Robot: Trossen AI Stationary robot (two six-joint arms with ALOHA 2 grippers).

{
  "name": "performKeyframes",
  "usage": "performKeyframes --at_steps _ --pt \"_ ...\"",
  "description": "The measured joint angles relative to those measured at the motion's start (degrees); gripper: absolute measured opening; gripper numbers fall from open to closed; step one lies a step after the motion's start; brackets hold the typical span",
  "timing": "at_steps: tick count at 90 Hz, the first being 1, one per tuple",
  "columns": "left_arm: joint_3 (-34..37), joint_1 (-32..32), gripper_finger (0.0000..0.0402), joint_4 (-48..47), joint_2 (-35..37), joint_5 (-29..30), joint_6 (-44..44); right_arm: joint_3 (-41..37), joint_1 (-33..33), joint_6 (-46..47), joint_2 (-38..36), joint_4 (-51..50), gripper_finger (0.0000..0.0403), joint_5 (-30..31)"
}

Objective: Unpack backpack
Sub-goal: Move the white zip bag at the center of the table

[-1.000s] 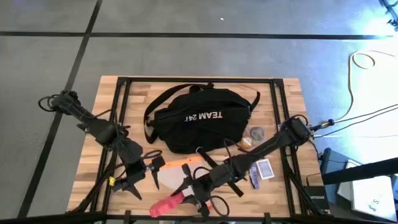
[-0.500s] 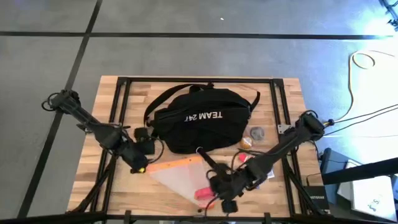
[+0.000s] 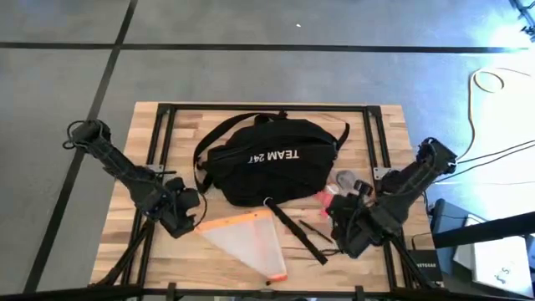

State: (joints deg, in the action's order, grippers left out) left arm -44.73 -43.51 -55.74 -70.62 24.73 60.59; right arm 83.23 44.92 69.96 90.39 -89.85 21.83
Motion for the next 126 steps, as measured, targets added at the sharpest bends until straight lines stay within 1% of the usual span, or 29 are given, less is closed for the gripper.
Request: performKeyframes --at_steps 15,21,25,28,38,52,64,76,84,95,101,106,117,126 --pt "0.6 -1.69 0.0299 4.41 0.01 2.98 -0.55 -7.44 3.92 1.67 0.42 0.03 0.0099 -10.93" --pt "1.07 -2.05 0.0299 5.82 0.01 3.61 -1.24 -10.83 5.14 3.32 0.42 -0.28 0.0099 -14.33" --pt "1.46 -2.24 0.0299 7.25 0.01 3.49 -2.51 -13.08 5.48 4.57 0.42 -0.02 0.0099 -15.53" --pt "1.96 -2.46 0.0299 9.02 0.01 3.02 -3.84 -14.74 5.55 5.46 0.42 -0.02 0.0099 -15.62" --pt "3.93 -3.38 0.0299 14.34 0.0 -1.13 -9.23 -19.75 5.27 9.02 0.44 -0.19 0.0099 -15.57" --pt "5.83 -3.37 0.0299 14.51 -0.01 -1.9 -8.14 -24.0 5.32 11.13 0.44 -0.14 0.0099 -14.03" --pt "6.94 -4.07 0.0299 14.85 -0.01 -2.41 -8.54 -25.25 5.32 13.9 0.44 0.99 0.0099 -11.22" --pt "7.74 -4.65 0.0299 15.86 -0.01 -1.35 -8.23 -25.34 5.32 14.94 0.44 5.22 0.0099 -7.52" --pt "7.8 -4.92 0.0299 17.76 -0.01 -1.38 -8.84 -25.34 5.32 14.88 0.46 5.62 0.0099 -7.55" --pt "7.8 -4.87 0.0299 20.57 -0.01 -1.36 -11.58 -25.23 5.36 14.04 0.46 5.69 0.0102 -9.96" --pt "7.8 -4.87 0.0299 21.99 -0.01 -1.23 -12.75 -24.89 5.52 13.76 0.46 5.99 0.0116 -10.61" --pt "7.8 -4.87 0.0299 22.89 -0.01 -0.98 -13.36 -24.64 5.74 13.76 0.44 6.32 0.0136 -10.5" --pt "7.8 -4.87 0.0299 24.45 -0.01 -0.55 -15.07 -24.29 5.76 13.55 0.46 7.28 0.0202 -9.97" --pt "7.78 -4.96 0.0299 25.39 -0.01 -0.74 -15.86 -24.12 5.71 12.47 0.47 7.17 0.026 -10.94"
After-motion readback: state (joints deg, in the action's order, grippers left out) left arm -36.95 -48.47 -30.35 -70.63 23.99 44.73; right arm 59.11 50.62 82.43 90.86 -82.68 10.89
